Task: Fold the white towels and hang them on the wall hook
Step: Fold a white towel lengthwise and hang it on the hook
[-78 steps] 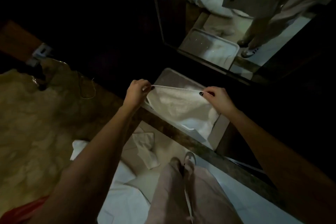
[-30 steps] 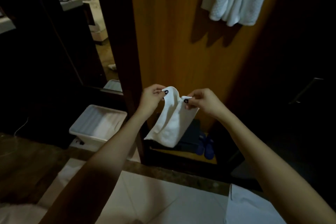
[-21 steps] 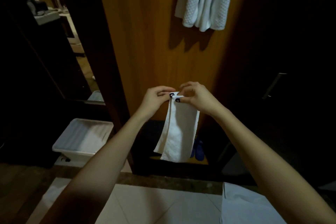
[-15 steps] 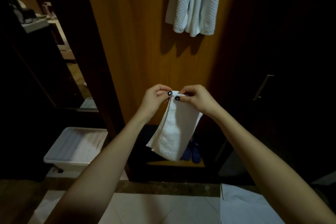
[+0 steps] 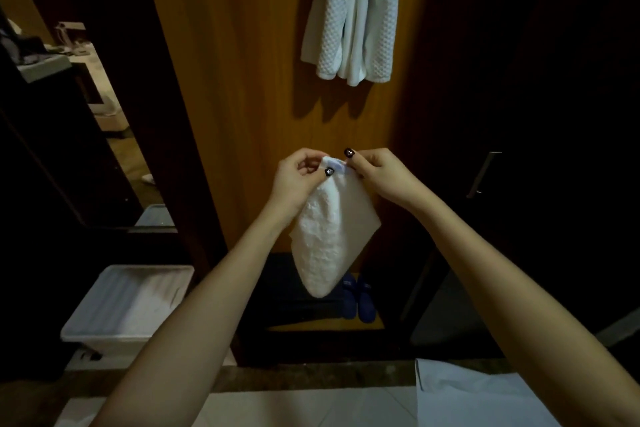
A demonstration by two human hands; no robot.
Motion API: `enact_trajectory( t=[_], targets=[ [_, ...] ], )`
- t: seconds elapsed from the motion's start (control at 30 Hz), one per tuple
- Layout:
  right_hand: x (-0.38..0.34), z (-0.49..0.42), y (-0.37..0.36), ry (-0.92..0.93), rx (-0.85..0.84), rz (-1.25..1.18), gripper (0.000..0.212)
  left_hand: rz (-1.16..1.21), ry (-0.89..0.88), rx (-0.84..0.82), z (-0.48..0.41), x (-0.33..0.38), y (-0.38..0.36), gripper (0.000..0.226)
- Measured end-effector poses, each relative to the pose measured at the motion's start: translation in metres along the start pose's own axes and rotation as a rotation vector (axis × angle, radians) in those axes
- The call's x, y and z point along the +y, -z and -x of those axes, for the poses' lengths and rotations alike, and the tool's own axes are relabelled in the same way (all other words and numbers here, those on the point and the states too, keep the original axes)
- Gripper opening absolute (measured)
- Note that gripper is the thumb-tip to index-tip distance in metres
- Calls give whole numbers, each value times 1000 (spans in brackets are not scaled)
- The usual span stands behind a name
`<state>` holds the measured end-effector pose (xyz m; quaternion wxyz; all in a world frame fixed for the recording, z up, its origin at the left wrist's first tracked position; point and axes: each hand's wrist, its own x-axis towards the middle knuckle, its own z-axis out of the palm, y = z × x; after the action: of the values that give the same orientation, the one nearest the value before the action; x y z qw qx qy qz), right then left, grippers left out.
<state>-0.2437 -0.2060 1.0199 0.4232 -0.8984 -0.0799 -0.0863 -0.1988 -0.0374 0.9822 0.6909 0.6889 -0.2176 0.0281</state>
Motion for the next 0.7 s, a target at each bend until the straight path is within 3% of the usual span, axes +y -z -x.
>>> enact_trajectory(
  t=[0.2,0.4,0.53,0.7],
  targets=[
    [10,8,19,-11,-120,-130,22,148,-11,-88,-16,18,15,29],
    [8,10,33,-39,-197,-59,30,167,-9,-79,-30,26,36,27],
    [11,6,46,-50,-72,188,30,81,-42,-150,-35,27,53,30],
    [6,-5,55,-10,99,308,34,17,-73,-198,-37,29,56,31]
  ],
)
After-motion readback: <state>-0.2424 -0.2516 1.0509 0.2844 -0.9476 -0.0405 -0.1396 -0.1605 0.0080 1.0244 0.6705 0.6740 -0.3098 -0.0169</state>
